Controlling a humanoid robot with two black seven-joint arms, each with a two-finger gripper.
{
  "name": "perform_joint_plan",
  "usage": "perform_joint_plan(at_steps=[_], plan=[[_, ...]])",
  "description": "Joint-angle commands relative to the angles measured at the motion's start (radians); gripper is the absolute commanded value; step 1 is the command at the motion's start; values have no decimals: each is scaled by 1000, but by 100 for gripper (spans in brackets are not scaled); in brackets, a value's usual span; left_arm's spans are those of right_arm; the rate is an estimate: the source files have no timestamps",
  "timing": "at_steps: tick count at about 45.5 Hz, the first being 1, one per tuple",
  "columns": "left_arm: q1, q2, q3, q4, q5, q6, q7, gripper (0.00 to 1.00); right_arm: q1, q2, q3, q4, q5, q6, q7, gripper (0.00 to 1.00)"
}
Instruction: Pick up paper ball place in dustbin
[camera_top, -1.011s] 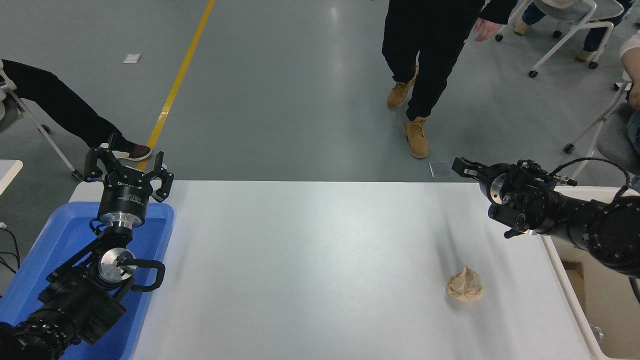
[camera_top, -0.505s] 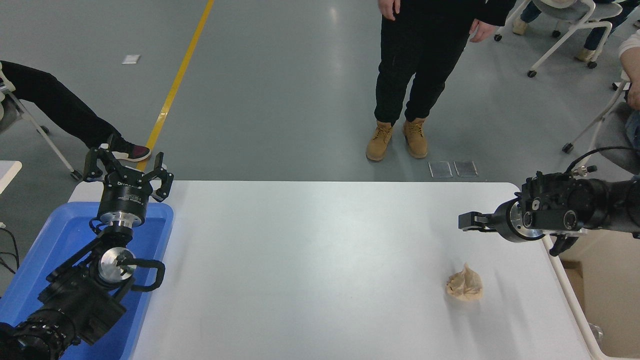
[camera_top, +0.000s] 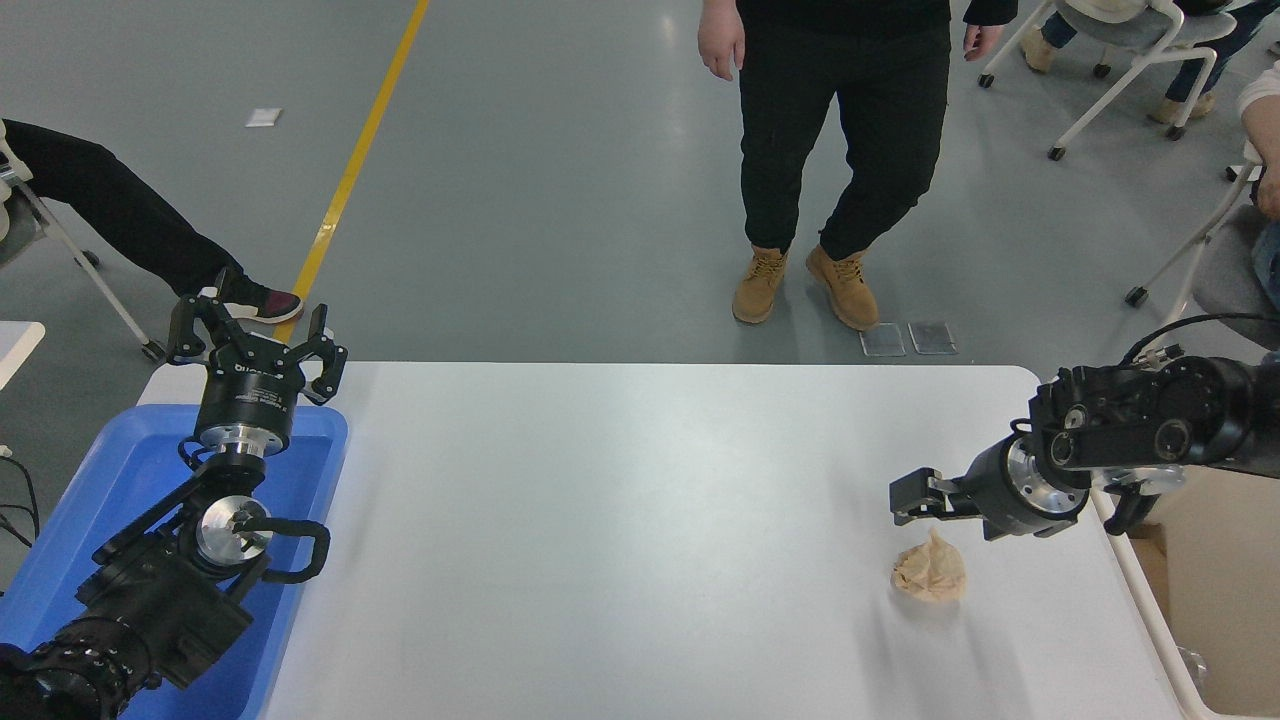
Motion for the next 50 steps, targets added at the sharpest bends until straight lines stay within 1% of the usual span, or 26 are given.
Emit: perform_joint_plan(at_steps=[1,16,31,35,36,37,40,41,42,45,47,48,50], plan=[[0,0,0,0,0,0,0,99,-121,33,52,-110,4,0,-1,100],[0,0,0,1,0,0,0,99,-208,64,83,-191,3,-3,-2,100],[1,0,0,1,0,0,0,99,-253,66,83,-223,1,-11,-1,100],[1,0,0,0,0,0,0,99,-267,66,83,-234,-1,-31,-1,96],[1,0,0,0,0,0,0,99,-267,67,83,-234,-1,-37,-1,94],[1,-1,0,1,0,0,0,99,-268,70,83,-234,-1,-46,-1,87],[1,0,0,0,0,0,0,99,-268,82,83,-234,-11,-54,-1,75],[1,0,0,0,0,0,0,99,-267,86,82,-234,-13,-56,-1,68],[1,0,0,1,0,0,0,99,-267,89,82,-234,-14,-56,-1,58],[1,0,0,0,0,0,0,99,-264,93,74,-234,-16,-54,1,25],[1,0,0,0,0,0,0,99,-262,92,72,-234,-16,-51,1,7],[1,0,0,0,0,0,0,99,-261,93,71,-234,-16,-50,1,0],[1,0,0,0,0,0,0,99,-256,90,68,-234,-16,-48,1,0]])
